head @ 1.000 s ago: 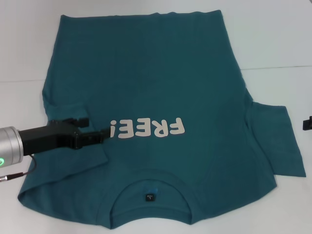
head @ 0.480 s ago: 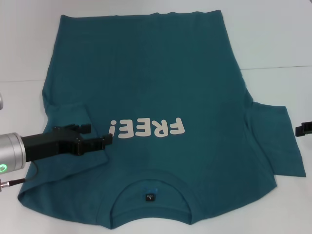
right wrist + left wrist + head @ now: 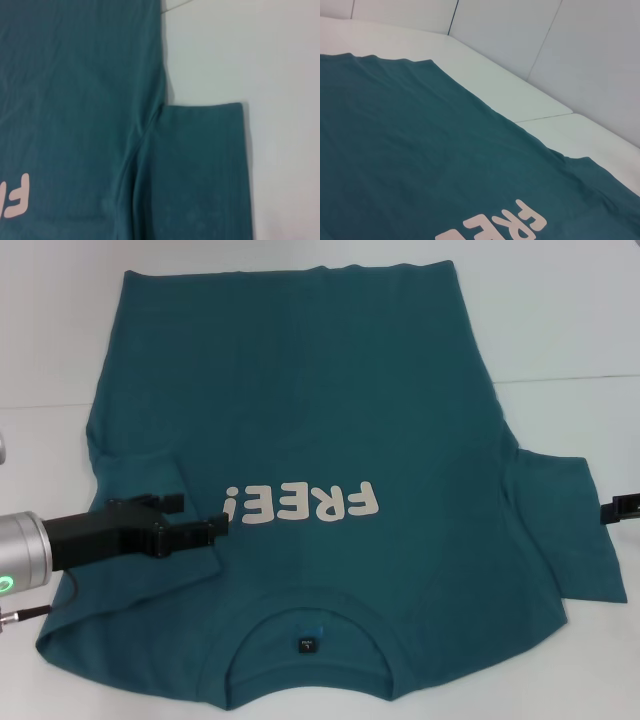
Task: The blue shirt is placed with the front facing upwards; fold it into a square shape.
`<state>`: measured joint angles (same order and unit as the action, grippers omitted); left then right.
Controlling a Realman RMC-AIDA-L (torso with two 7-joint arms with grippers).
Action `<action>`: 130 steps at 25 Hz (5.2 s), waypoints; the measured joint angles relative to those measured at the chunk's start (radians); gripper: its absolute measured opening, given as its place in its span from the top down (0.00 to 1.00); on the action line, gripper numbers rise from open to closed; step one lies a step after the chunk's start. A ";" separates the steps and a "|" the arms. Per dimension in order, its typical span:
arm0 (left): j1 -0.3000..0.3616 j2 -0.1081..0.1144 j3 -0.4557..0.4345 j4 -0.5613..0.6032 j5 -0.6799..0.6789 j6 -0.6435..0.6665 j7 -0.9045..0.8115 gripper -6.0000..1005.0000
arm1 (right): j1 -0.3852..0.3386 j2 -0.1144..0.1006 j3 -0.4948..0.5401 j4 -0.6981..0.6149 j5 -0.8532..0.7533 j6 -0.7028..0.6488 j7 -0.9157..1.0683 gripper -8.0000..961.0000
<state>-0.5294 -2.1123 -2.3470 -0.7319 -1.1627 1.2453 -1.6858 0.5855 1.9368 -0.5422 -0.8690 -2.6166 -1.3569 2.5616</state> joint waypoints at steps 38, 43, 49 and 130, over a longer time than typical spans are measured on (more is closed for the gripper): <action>-0.011 0.000 0.007 0.026 0.000 -0.012 0.011 0.12 | 0.025 0.009 -0.002 0.164 0.024 0.149 -0.035 0.05; -0.011 0.000 0.011 0.026 0.000 -0.013 0.012 0.12 | 0.029 0.010 0.001 0.171 0.024 0.151 -0.037 0.05; -0.011 0.000 0.011 0.026 0.000 -0.015 0.012 0.12 | 0.033 0.014 -0.001 0.181 0.047 0.154 -0.042 0.05; -0.046 0.010 0.000 0.027 -0.007 -0.041 -0.009 0.12 | -0.036 -0.033 0.062 0.079 0.132 0.098 -0.110 0.99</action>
<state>-0.5758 -2.1025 -2.3469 -0.7052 -1.1695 1.2041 -1.6951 0.5496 1.9040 -0.4804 -0.7899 -2.4849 -1.2589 2.4513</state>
